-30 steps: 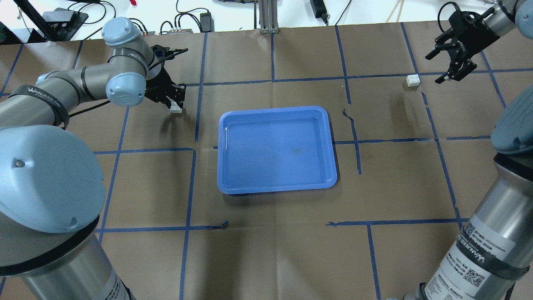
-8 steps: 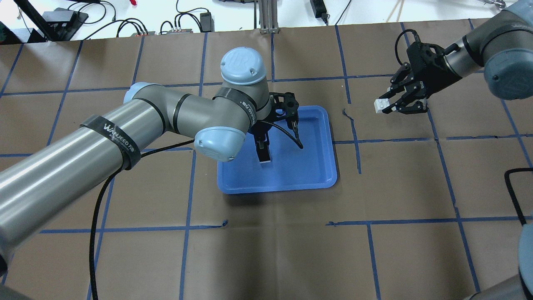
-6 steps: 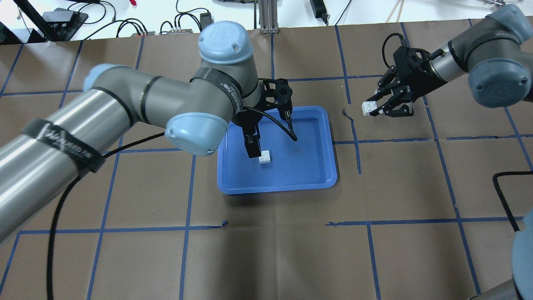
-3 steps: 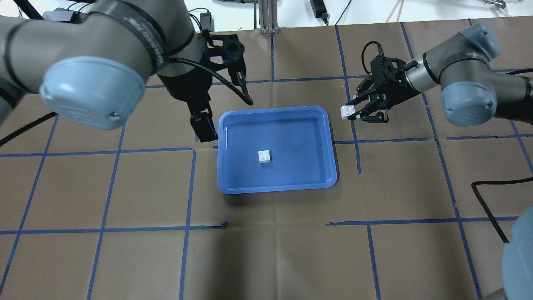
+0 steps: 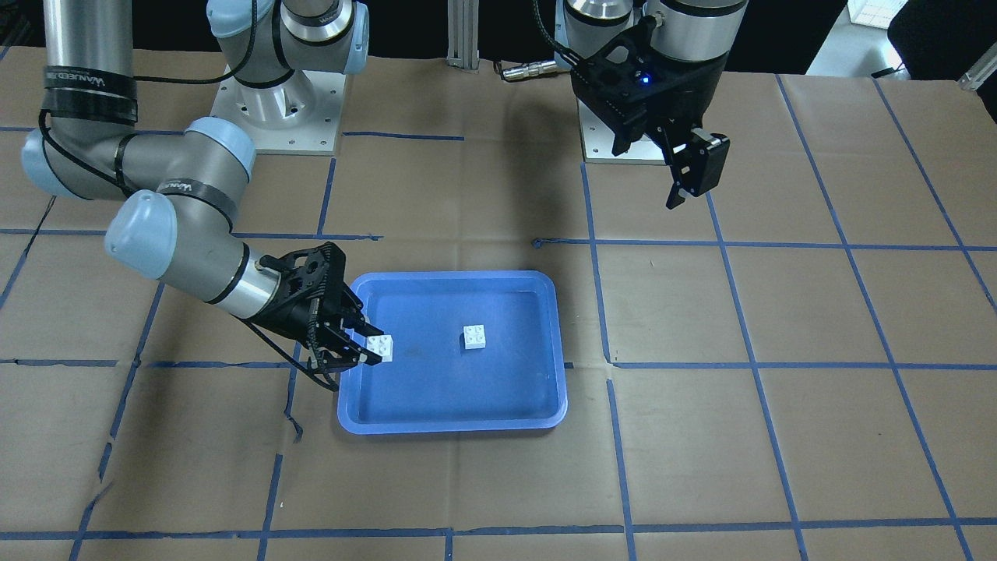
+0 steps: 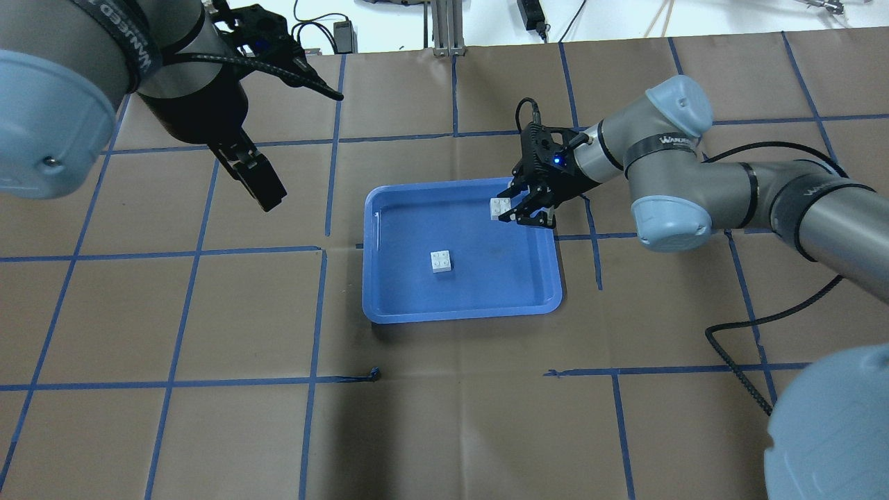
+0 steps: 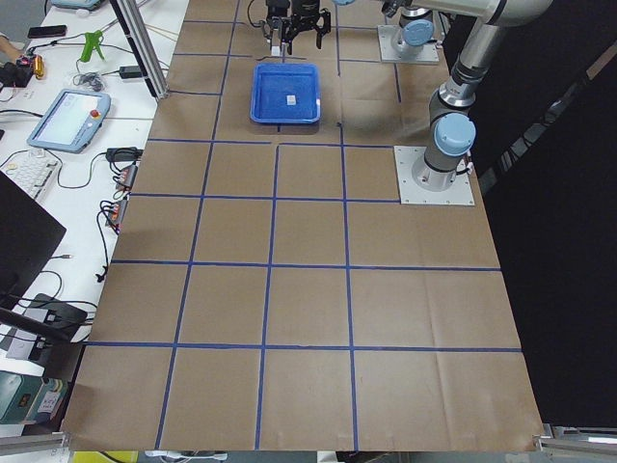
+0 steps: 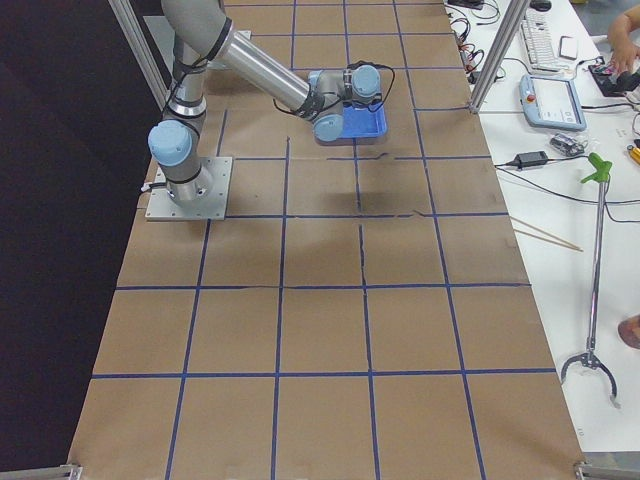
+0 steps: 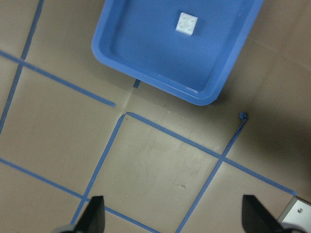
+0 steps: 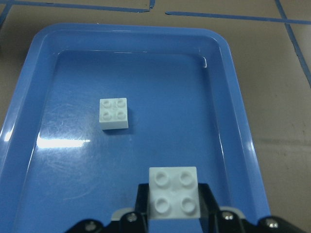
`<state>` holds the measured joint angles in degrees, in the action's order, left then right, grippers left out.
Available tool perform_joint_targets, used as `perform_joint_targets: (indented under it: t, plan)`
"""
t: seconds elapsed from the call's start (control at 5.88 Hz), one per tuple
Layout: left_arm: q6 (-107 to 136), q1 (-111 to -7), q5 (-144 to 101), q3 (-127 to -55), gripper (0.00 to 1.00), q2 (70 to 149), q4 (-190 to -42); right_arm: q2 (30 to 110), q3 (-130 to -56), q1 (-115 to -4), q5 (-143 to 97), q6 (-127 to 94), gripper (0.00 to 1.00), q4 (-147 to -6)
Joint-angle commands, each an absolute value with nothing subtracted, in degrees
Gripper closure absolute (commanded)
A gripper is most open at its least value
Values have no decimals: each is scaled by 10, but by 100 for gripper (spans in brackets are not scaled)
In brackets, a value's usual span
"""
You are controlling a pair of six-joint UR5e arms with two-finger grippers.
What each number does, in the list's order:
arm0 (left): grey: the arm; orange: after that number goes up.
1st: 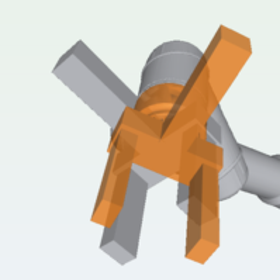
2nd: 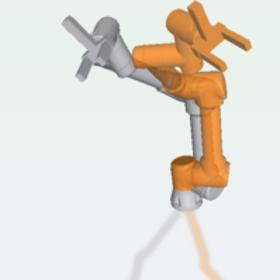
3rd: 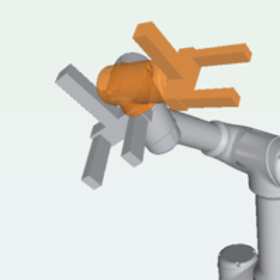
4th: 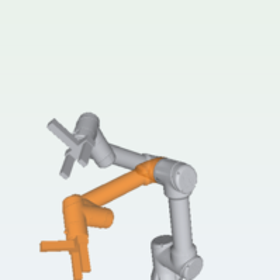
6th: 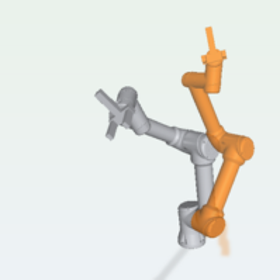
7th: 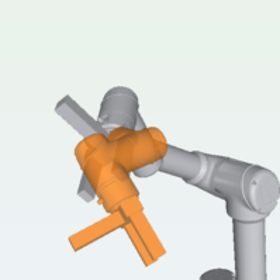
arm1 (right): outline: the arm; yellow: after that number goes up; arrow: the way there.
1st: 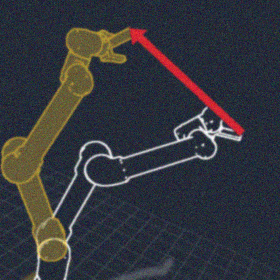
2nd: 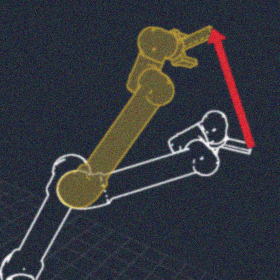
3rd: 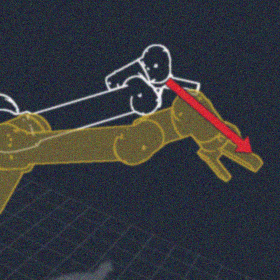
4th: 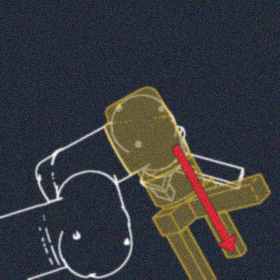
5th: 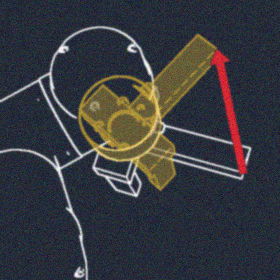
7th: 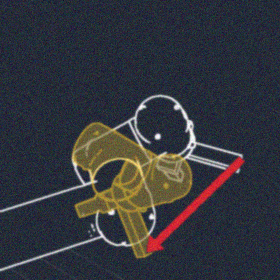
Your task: Assemble white blocks and place on blue tray
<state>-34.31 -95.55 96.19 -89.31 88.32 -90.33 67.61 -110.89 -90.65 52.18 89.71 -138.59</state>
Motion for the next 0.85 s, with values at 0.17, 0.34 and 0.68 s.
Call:
perform_joint_targets:
  t: [0.17, 0.34, 0.68]
  plan:
    - [-32, -885, 894, -896, 1, 884, -901, 641, -1164, -948, 525, 815, 69, -1532]
    - [-26, -877, 894, -896, 1, 889, -893, 622, -1164, -957, 526, 802, 69, -1558]
    - [-32, -868, 891, -898, 1, 891, -888, 614, -1165, -959, 526, 777, 69, -1568]
